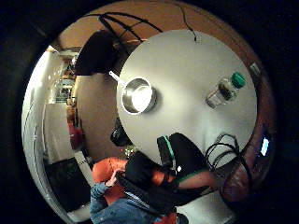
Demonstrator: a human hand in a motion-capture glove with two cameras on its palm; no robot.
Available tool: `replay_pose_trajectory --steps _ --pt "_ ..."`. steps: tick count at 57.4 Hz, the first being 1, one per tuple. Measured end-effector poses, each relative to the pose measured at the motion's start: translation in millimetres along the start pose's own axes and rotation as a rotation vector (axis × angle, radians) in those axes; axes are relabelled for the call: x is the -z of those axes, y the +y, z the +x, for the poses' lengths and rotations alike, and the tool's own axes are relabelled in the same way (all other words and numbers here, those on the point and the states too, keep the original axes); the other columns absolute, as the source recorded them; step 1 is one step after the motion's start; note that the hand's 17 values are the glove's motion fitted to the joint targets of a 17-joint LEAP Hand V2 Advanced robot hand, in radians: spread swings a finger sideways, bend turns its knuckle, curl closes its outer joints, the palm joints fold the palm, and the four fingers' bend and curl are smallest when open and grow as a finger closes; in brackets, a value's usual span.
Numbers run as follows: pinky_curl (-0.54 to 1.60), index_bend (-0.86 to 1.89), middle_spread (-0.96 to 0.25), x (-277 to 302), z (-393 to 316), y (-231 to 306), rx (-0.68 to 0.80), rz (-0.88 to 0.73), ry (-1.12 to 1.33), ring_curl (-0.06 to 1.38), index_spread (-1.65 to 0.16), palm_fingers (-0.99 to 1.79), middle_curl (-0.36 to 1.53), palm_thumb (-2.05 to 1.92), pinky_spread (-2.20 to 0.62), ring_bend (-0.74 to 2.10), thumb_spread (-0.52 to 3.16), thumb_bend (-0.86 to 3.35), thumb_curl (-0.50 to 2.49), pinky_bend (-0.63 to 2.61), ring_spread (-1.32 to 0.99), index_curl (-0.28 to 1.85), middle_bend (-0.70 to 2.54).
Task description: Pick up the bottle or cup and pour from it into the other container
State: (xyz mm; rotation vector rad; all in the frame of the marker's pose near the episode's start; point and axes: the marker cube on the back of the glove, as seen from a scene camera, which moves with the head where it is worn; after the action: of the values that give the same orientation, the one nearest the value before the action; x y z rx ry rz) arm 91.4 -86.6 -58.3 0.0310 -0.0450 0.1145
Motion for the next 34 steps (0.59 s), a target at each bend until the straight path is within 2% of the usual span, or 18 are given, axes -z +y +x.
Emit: replay_pose_trajectory --steps 34 --pt "0.34 0.12 -0.09 -83.1 116.1 8.4 -0.074 0.12 -0.434 0.27 -0.4 0.01 0.29 0.67 0.22 0.35 0.97 -0.03 0.37 0.49 -0.06 0.2 0.2"
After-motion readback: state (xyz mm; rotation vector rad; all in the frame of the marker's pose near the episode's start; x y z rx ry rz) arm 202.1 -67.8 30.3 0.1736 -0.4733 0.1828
